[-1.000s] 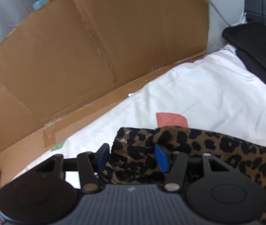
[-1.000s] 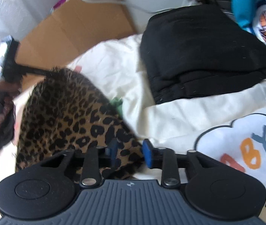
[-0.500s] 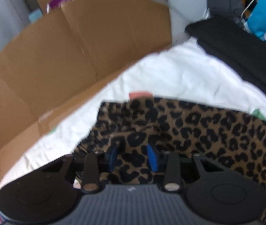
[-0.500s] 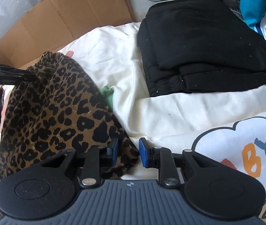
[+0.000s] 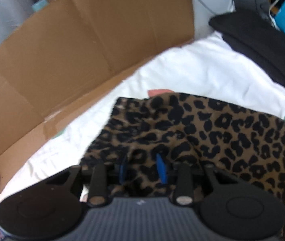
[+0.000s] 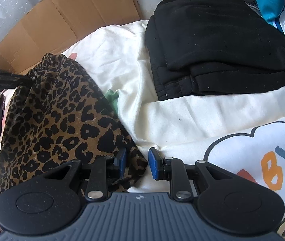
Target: Fold clothes
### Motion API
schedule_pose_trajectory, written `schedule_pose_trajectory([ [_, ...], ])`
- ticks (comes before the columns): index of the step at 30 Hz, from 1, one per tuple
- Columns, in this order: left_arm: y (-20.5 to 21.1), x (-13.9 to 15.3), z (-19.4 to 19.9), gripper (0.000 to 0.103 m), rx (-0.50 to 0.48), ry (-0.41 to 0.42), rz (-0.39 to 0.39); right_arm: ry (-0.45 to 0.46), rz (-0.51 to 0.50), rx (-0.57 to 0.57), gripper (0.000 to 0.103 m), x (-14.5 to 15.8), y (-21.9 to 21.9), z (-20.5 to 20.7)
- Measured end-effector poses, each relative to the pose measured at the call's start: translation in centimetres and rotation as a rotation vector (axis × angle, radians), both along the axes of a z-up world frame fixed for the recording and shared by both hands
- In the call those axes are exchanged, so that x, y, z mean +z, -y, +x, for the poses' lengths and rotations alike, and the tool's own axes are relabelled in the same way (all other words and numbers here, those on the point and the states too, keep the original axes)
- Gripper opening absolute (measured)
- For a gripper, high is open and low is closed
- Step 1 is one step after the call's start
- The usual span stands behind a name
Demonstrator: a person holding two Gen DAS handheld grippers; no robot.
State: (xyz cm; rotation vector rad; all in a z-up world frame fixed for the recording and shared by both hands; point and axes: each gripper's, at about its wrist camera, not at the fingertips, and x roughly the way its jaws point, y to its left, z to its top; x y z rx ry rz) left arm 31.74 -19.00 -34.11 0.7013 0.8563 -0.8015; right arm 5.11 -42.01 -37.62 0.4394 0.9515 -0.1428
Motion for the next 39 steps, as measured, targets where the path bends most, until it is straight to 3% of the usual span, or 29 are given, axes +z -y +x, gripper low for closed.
schedule_pose_trajectory([
  [5,-2.4,-1.5,0.0,0.031,-0.007,-0.036,0.062,0.000,-0.005,0.004,0.030,0.0,-0.1,0.0],
  [8,-2.7,-2.9,1.0,0.010,0.037,-0.011,0.095,0.002,-0.003,0.007,0.030,-0.1,0.0,0.1],
  [14,-2.2,-2.4,1.0,0.011,0.073,-0.011,0.094,0.013,0.052,-0.040,0.030,-0.2,0.7,-0.1],
  [17,-2.3,-0.5,-0.2,0.017,0.074,-0.025,0.026,0.028,0.073,-0.064,0.031,0.2,0.9,-0.3],
  [23,-3.1,0.9,-4.1,0.018,0.108,-0.134,-0.089,0.050,0.154,-0.095,0.033,0.1,1.6,-1.1],
  [28,-3.0,-3.0,-5.6,0.019,0.134,-0.194,0.009,0.045,0.172,-0.063,0.040,-0.4,1.6,-1.5],
  [31,-3.2,-4.2,-5.4,0.020,0.158,-0.191,-0.013,0.026,0.186,-0.054,0.041,-0.8,1.8,-1.4],
  [37,-2.9,-2.3,-5.6,0.020,0.163,-0.195,-0.009,0.020,0.188,-0.056,0.039,-1.0,1.7,-0.7],
  [38,-3.3,-1.6,-5.7,0.020,0.164,-0.197,-0.022,0.019,0.182,-0.052,0.037,-0.9,1.6,-0.7],
  [39,-3.7,-0.8,-5.8,0.020,0.168,-0.202,-0.038,0.018,0.176,-0.048,0.028,-0.8,1.5,-0.6],
])
